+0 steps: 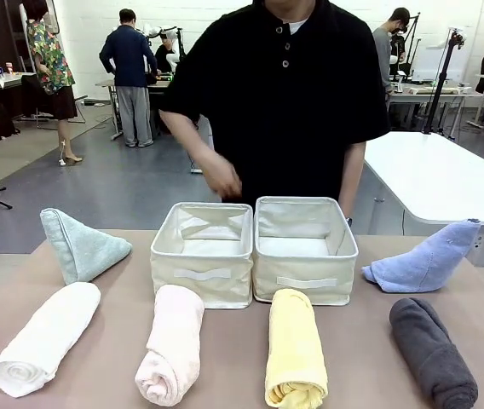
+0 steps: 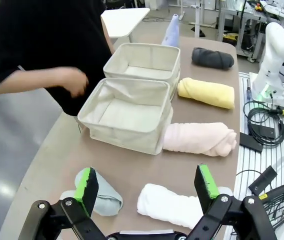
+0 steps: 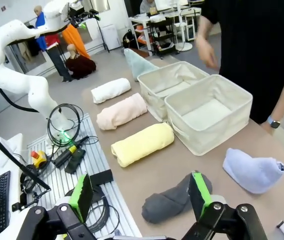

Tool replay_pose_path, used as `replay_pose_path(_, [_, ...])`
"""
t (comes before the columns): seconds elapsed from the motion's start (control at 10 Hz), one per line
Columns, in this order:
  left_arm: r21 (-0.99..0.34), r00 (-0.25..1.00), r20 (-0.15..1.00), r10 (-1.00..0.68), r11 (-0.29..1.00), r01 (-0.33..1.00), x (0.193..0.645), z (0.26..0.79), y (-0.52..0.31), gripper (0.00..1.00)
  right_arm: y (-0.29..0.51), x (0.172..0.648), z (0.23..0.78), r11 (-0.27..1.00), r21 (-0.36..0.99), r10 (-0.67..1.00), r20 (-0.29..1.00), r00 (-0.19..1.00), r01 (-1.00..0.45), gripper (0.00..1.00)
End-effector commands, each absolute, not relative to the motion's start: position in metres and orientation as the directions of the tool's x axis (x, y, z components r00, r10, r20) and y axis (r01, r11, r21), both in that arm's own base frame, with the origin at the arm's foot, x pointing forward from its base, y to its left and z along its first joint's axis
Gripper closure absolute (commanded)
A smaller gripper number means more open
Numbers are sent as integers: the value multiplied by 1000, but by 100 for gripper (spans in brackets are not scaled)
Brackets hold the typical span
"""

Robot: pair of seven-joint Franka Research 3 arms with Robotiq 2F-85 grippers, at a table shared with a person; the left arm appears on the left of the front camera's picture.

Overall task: Sort the towels based on their folding style.
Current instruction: Pick up one triangle-folded towel and place it in the left Fabric basket.

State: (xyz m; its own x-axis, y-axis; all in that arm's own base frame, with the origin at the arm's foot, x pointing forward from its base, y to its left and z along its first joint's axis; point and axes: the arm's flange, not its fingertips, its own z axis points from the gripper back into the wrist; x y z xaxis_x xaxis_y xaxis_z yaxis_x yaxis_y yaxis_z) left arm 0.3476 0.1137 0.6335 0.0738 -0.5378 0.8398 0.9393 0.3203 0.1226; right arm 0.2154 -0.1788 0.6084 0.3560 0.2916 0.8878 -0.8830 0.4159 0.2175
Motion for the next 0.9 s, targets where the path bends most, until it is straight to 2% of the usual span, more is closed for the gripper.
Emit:
replay_pose_path(0.0, [100, 79, 849, -523, 306, 947, 347, 627, 121, 0, -182, 217, 611, 391, 206, 307, 890, 338, -897, 0])
replay_pose_path(0.2, [53, 120, 843, -524, 303, 952, 348, 629, 120, 0, -183, 213, 612, 389, 194, 320, 888, 330, -900, 0])
replay_pose_path(0.3, [87, 99, 842, -531, 315, 945, 346, 626, 118, 0, -183, 211, 613, 377, 181, 324, 893, 313, -908, 0])
replay_pose_path(0.4, [87, 99, 842, -531, 315, 945, 346, 626, 118, 0, -183, 214, 608, 399, 213, 314, 882, 351, -892, 0])
replay_pose_path(0.8, [87, 99, 842, -531, 315, 945, 346, 626, 118, 0, -183, 214, 608, 399, 213, 314, 882, 351, -892, 0])
